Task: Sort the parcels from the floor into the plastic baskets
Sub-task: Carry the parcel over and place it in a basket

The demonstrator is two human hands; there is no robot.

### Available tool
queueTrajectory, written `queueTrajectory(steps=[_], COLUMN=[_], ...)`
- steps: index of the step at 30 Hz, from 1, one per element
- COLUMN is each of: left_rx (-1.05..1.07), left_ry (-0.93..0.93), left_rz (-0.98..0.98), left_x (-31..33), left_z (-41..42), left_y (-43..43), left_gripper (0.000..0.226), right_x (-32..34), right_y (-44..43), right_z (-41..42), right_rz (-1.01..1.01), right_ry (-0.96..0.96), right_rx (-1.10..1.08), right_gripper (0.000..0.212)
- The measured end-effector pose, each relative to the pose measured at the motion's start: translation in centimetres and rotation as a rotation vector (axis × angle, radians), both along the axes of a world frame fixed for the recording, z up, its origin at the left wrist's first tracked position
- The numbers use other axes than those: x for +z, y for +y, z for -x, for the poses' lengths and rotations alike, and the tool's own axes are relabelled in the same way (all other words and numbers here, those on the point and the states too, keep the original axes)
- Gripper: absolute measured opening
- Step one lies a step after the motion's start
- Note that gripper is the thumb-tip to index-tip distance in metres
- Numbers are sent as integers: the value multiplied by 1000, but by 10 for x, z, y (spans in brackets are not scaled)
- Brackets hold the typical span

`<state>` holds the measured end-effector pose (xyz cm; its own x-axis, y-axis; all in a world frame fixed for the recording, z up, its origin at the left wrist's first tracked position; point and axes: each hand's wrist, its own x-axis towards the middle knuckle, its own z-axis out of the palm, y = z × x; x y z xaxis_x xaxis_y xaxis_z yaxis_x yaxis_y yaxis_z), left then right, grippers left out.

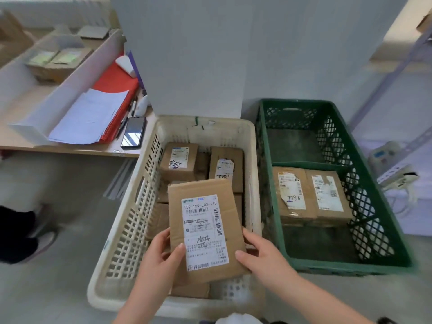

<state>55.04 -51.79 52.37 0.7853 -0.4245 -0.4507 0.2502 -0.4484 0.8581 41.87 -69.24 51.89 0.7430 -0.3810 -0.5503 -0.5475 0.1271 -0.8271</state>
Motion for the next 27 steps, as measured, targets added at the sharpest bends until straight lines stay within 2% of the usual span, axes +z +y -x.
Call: queueTrajectory(steps=[7, 14, 18, 20, 27], left_rx=[-58, -76, -21, -21, -106], left_ry=[-40, -113, -125, -112, -73], left_rz=[-6, 113, 84, 67, 69], left_x=[-7, 5, -9, -19, -31], left_z=[-51, -97, -115, -121, -130], left_y=[12, 25, 37, 42, -7], left_gripper=[33, 34, 17, 16, 13], right_x=[1, 11, 8, 5, -8], right_y=[12, 18, 36, 43, 10], right_z=[-49, -99, -111, -112, -115], right_rz=[-26, -34, -22, -19, -2], right_ry=[33, -36, -38, -17, 24], right_rx=[-23, -76, -88, -86, -202], right_gripper=[48, 50, 49, 50, 47])
